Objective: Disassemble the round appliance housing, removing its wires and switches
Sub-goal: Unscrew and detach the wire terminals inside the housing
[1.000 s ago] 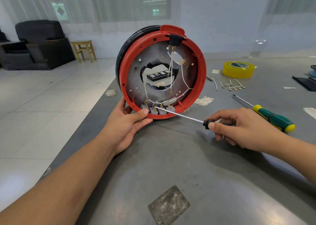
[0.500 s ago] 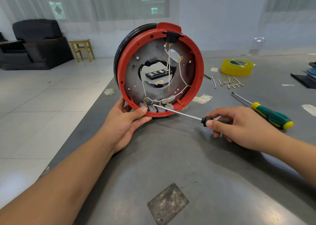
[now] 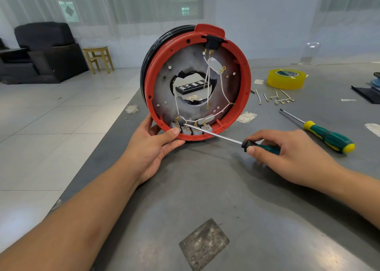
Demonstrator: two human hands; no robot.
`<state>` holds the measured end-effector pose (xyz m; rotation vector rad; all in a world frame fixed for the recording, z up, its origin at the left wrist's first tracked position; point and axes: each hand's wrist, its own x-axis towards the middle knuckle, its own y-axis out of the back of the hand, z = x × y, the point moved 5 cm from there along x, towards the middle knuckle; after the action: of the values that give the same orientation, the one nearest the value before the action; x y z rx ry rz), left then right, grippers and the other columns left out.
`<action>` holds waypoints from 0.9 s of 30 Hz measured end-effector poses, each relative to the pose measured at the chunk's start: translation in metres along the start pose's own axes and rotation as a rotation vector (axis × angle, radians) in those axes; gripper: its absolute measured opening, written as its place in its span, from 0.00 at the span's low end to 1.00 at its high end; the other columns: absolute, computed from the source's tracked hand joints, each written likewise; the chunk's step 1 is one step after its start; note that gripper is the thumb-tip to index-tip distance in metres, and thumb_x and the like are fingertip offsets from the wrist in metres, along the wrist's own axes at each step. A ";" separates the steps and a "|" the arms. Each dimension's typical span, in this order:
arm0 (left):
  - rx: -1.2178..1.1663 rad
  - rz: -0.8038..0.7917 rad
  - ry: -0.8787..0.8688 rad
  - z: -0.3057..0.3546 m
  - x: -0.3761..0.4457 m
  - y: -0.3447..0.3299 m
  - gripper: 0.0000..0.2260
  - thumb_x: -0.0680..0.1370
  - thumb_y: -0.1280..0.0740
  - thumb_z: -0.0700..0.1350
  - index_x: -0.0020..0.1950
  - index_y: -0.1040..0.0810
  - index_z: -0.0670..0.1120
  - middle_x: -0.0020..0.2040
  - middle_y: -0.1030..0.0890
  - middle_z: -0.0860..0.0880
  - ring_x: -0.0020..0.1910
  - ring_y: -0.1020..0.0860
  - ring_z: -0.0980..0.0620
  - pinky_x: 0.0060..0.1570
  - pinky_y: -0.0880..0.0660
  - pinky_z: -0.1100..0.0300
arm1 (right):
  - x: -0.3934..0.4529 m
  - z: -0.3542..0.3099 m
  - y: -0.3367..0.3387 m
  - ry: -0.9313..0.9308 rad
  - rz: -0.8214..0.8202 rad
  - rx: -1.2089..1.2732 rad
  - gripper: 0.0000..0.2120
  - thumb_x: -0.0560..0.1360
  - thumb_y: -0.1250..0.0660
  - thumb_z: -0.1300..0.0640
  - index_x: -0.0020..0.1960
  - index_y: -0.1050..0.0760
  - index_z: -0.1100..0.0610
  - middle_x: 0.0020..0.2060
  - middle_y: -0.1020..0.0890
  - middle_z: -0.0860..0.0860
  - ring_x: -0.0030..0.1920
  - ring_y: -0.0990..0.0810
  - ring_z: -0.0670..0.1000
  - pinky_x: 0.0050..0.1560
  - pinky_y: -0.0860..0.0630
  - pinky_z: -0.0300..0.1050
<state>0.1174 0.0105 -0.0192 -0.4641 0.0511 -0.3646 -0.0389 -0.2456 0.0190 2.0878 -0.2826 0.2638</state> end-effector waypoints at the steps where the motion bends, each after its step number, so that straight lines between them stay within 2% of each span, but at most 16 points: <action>1: 0.001 0.004 0.005 0.000 0.000 0.000 0.27 0.74 0.27 0.29 0.72 0.25 0.43 0.62 0.18 0.40 0.56 0.13 0.40 0.48 0.15 0.52 | 0.001 0.002 0.001 -0.019 -0.030 0.033 0.10 0.76 0.33 0.40 0.55 0.20 0.41 0.35 0.15 0.40 0.36 0.17 0.43 0.44 0.19 0.48; 5: 0.006 0.014 0.017 0.000 0.000 0.001 0.24 0.76 0.29 0.28 0.71 0.25 0.42 0.60 0.18 0.40 0.54 0.13 0.41 0.47 0.15 0.52 | 0.004 0.006 0.005 -0.049 -0.122 0.134 0.06 0.77 0.33 0.43 0.52 0.19 0.41 0.35 0.14 0.44 0.28 0.21 0.45 0.35 0.20 0.44; 8: 0.006 0.023 0.023 0.001 0.000 0.001 0.22 0.76 0.30 0.27 0.68 0.23 0.42 0.57 0.17 0.42 0.53 0.12 0.42 0.46 0.15 0.53 | 0.005 0.009 0.007 -0.062 -0.154 0.176 0.06 0.78 0.33 0.43 0.52 0.19 0.41 0.35 0.14 0.48 0.26 0.22 0.48 0.30 0.24 0.39; 12: 0.015 0.005 0.038 0.001 -0.001 0.000 0.18 0.77 0.31 0.26 0.62 0.22 0.41 0.63 0.17 0.39 0.55 0.13 0.40 0.47 0.15 0.50 | 0.006 0.013 0.008 -0.084 -0.211 0.231 0.07 0.78 0.33 0.43 0.52 0.19 0.41 0.35 0.15 0.51 0.26 0.23 0.48 0.27 0.22 0.46; 14: 0.024 0.003 0.041 0.000 0.000 0.000 0.17 0.77 0.31 0.25 0.62 0.22 0.41 0.65 0.18 0.38 0.56 0.14 0.40 0.48 0.15 0.50 | 0.006 0.014 0.008 -0.082 -0.220 0.234 0.09 0.76 0.33 0.40 0.53 0.19 0.41 0.35 0.15 0.50 0.26 0.23 0.48 0.28 0.22 0.46; 18: 0.046 -0.001 0.037 0.001 0.000 -0.001 0.19 0.77 0.31 0.25 0.64 0.22 0.41 0.69 0.20 0.38 0.57 0.14 0.40 0.49 0.15 0.49 | 0.006 0.012 0.008 -0.053 -0.202 0.181 0.15 0.73 0.36 0.34 0.53 0.20 0.40 0.35 0.14 0.47 0.27 0.21 0.47 0.29 0.24 0.37; 22: 0.043 0.004 0.030 0.001 0.000 -0.001 0.19 0.76 0.31 0.25 0.64 0.22 0.41 0.69 0.21 0.38 0.57 0.14 0.40 0.48 0.15 0.50 | 0.005 0.011 0.008 -0.030 -0.184 0.133 0.15 0.73 0.38 0.33 0.53 0.21 0.38 0.36 0.14 0.43 0.28 0.20 0.45 0.33 0.22 0.38; 25: 0.043 0.004 0.023 0.001 0.000 -0.002 0.19 0.76 0.31 0.25 0.63 0.22 0.42 0.69 0.21 0.38 0.56 0.14 0.40 0.47 0.15 0.50 | 0.002 0.009 0.010 0.003 -0.151 0.065 0.17 0.73 0.40 0.32 0.54 0.22 0.38 0.35 0.15 0.38 0.33 0.18 0.40 0.35 0.23 0.34; 27: 0.040 0.007 0.021 0.001 0.000 -0.002 0.20 0.76 0.31 0.24 0.63 0.22 0.42 0.69 0.21 0.38 0.56 0.13 0.40 0.47 0.15 0.50 | 0.000 0.006 0.010 0.020 -0.134 0.015 0.17 0.72 0.41 0.31 0.55 0.23 0.37 0.35 0.16 0.36 0.37 0.17 0.39 0.37 0.21 0.37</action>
<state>0.1170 0.0091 -0.0179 -0.4201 0.0657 -0.3626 -0.0419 -0.2559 0.0242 2.1076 -0.1285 0.2068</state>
